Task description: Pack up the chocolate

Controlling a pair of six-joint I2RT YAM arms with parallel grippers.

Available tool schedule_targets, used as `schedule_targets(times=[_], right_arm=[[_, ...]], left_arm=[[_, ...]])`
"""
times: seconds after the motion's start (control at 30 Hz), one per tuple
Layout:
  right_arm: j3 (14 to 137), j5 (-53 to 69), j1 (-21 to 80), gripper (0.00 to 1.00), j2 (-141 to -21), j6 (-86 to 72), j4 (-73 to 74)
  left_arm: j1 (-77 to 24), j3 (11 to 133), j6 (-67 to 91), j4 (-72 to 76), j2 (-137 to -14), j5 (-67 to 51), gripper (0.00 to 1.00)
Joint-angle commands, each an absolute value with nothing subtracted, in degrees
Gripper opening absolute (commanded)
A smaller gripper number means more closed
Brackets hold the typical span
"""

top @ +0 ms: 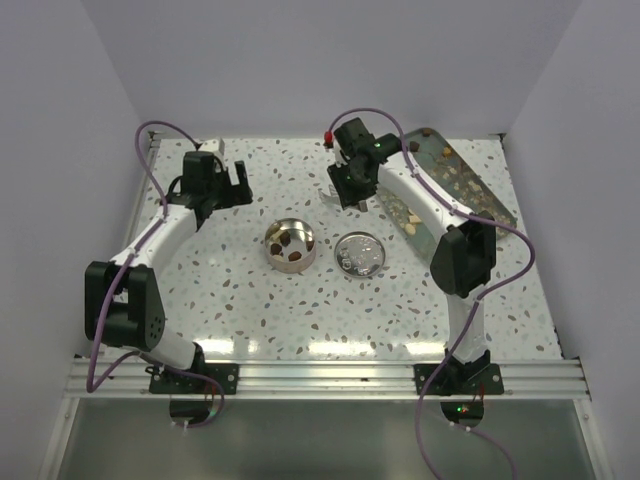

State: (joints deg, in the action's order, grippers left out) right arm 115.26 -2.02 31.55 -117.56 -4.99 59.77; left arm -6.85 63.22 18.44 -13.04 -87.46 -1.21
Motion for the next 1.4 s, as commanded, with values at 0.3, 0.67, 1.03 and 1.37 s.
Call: schedule_targets(times=[0.3, 0.67, 1.03, 1.37], right_arm=[[122.07, -1.58, 31.64, 0.4, -115.66, -5.01, 61.26], [120.5, -1.32, 31.64, 0.4, -114.26, -5.01, 60.74], [118.83, -1.5, 31.64, 0.4, -113.03, -5.19, 60.47], [118.57, -1.23, 31.64, 0.4, -112.5, -5.19, 60.47]], left_arm=[[-14.85, 57.48, 21.97, -17.22, -86.22, 3.16, 1.0], [-16.61, 56.43, 24.44, -20.83, -87.8, 6.77, 0.99], [-19.69, 55.64, 25.14, -20.3, -89.12, 6.68, 0.93], [-19.95, 54.58, 24.35, -20.83, -90.09, 5.19, 0.5]])
